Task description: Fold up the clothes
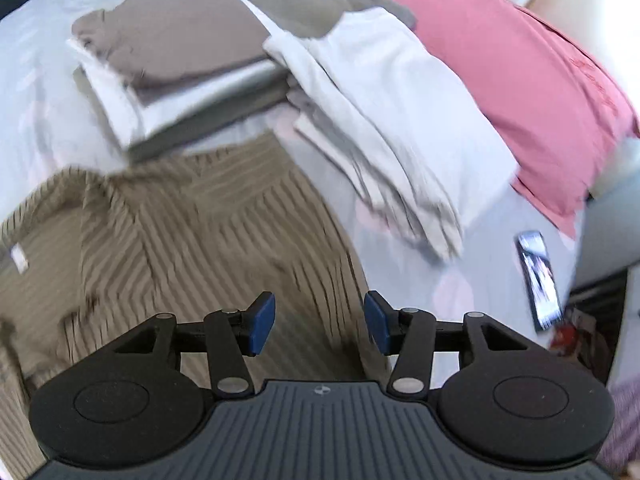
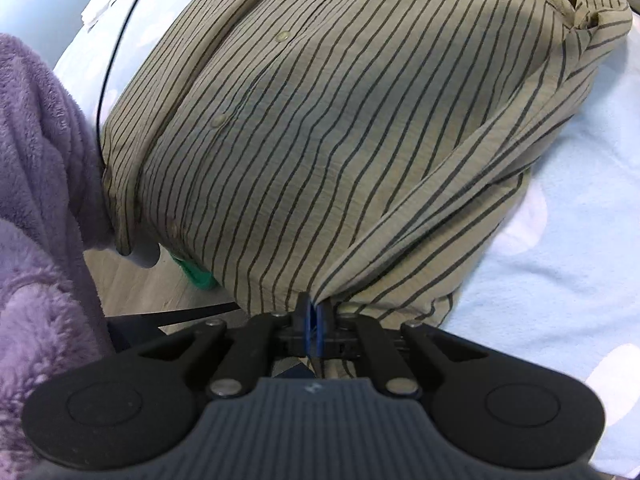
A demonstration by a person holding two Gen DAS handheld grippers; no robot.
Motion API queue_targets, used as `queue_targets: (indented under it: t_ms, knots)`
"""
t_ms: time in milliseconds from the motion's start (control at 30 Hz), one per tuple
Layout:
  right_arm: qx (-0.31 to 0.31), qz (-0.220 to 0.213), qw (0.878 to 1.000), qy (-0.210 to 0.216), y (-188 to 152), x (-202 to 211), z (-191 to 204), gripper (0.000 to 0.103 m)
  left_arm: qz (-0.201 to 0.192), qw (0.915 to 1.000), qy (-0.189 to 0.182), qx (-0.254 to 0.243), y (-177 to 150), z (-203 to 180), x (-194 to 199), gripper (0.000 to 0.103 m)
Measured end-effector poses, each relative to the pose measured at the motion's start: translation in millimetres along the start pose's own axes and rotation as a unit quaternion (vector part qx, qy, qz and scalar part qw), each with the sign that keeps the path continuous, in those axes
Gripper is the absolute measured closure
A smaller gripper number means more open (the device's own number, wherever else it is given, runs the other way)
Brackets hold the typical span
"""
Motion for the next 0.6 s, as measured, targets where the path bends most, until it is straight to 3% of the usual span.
queue_targets:
  t_ms: [167, 367, 400, 533, 600]
  knots:
    - [-0.005, 0.002, 1.0, 0.015, -1.5, -0.6, -5.7, 0.1, 0.011, 0.9998, 0.017, 0.001, 41.2, -9.9, -45.7, 0.054]
    - [-0.016, 0.0, 0.999, 0.03, -4.2, -0.7, -11.9, 0.1, 0.04, 0.9956, 0.082, -0.017, 69.5, -21.4, -108.9, 0.058]
    - [-0.018, -0.002, 0.999, 0.032, -4.4, 0.1, -12.5, 0.1, 0.045, 0.9945, 0.091, -0.025, 70.9, -23.4, -117.3, 0.061]
    - [-0.021, -0.005, 0.999, 0.037, -5.7, 2.4, -13.4, 0.1, 0.064, 0.9886, 0.128, -0.046, 72.1, -25.3, -142.0, 0.091]
    - [-0.018, -0.009, 0.999, 0.036, -5.5, 5.0, -13.3, 0.1, 0.067, 0.9866, 0.14, -0.051, 71.5, -20.6, -146.3, 0.1]
Point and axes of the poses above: each gripper's, at about its wrist camera, not at the fingertips, and x roughly against the way its jaws point, z to its left, y to its top, the point moved 1 cm from there along -x, roughly the way its jaws point, and after that the axes turned 6 degrees about -z, right-handed, at the moved point
